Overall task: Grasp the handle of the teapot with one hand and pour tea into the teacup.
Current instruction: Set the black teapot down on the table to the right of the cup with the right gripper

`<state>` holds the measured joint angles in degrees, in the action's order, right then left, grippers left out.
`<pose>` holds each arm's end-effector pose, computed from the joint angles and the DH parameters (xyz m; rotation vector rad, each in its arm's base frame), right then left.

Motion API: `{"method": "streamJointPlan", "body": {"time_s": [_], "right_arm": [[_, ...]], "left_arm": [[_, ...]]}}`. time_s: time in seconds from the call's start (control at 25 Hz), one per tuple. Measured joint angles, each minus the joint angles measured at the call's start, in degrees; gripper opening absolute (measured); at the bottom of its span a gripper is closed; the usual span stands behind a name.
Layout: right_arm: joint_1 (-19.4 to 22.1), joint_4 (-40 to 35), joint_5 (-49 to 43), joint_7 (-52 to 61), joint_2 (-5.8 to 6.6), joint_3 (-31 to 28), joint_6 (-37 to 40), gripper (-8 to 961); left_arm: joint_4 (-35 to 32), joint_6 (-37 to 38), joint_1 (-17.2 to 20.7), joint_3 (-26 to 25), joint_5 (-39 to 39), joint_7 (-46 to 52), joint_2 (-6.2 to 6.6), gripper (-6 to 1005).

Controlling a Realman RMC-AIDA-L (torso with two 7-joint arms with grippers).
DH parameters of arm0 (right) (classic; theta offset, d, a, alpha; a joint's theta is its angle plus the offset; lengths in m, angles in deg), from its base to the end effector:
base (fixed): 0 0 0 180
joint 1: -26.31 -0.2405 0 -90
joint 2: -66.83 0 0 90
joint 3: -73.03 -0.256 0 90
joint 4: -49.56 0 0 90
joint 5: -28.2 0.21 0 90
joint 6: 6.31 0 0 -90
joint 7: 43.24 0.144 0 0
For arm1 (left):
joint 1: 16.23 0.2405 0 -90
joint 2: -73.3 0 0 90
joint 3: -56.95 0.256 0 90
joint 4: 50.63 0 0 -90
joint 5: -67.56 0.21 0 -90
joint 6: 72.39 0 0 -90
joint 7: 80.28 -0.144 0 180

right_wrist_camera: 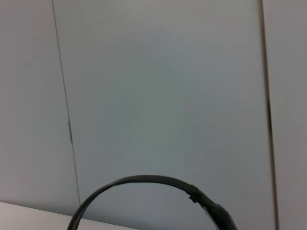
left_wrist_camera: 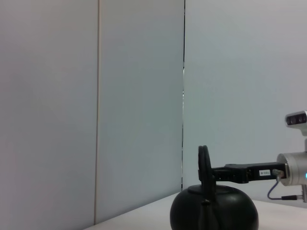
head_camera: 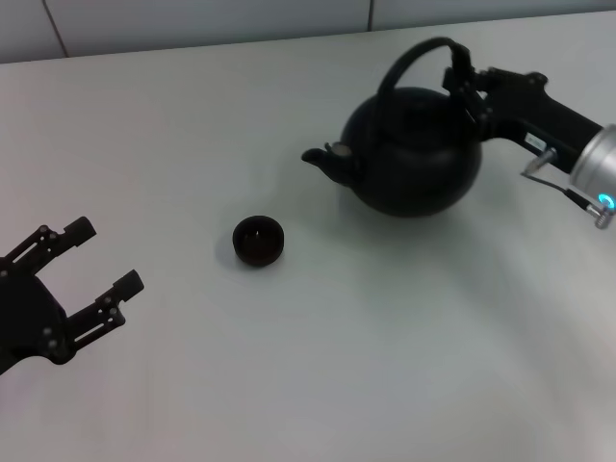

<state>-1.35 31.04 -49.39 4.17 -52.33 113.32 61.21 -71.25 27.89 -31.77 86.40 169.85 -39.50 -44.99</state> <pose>0.3063 0.3537 -0.0015 -2.0577 0.5735 0.7981 -0.3189 0.2325 0.0006 -2.3587 -0.3100 -0.9964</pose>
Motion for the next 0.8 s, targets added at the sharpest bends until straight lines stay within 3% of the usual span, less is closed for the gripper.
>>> {"method": "streamJointPlan", "body": {"time_s": [0.28, 0.8], "right_arm": [[4.0, 0.2, 0.1, -3.5, -0.1, -1.6, 1.8, 87], [3.8, 2.7, 0.1, -8.1, -0.1, -2.9, 2.5, 108]], "left_arm": [[0.0, 0.0, -0.1, 0.0, -0.1, 0.2, 0.0, 797], [0.0, 0.0, -0.5, 0.0, -0.2, 0.5, 0.0, 797]]}}
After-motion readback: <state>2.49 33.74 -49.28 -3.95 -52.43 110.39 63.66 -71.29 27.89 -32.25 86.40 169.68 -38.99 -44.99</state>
